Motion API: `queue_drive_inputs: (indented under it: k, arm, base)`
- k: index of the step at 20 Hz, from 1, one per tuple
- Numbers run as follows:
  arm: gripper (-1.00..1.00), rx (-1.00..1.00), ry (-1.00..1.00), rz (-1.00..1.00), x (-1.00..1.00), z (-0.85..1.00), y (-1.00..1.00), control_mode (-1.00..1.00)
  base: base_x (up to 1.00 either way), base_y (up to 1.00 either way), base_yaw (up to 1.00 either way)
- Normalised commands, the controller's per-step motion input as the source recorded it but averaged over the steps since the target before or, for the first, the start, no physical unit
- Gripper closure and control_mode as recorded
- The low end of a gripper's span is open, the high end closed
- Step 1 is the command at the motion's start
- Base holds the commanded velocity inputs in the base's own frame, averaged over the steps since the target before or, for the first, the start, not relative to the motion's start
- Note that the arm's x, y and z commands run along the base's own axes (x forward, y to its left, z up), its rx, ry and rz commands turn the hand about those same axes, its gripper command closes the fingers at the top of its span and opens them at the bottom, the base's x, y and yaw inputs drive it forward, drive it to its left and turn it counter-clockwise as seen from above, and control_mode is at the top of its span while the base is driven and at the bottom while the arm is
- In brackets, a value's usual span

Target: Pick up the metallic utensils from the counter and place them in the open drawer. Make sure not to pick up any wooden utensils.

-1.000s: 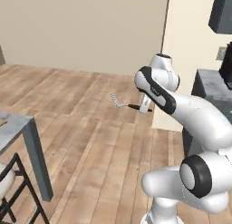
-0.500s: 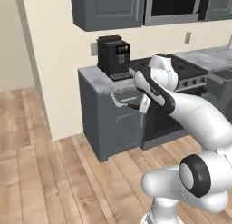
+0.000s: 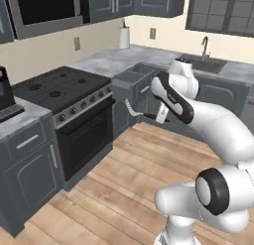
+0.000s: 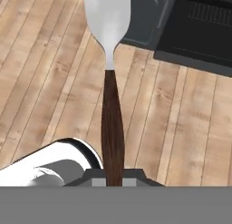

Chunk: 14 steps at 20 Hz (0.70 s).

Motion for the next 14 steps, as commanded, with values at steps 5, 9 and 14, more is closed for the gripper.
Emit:
queue_drive_inputs:
  k: [5,9,14]
  arm:
    - [1.0,0.0,0.0,0.0,0.0,0.0,0.0,1.0]
    - [1.0,0.0,0.0,0.0,0.0,0.0,0.0,1.0]
    - [1.0,0.0,0.0,0.0,0.0,0.0,0.0,1.0]
  base:
    - [0.65,-0.5,-0.25]
    - [0.82,-0.22,0.12]
    - [0.87,-0.24,0.34]
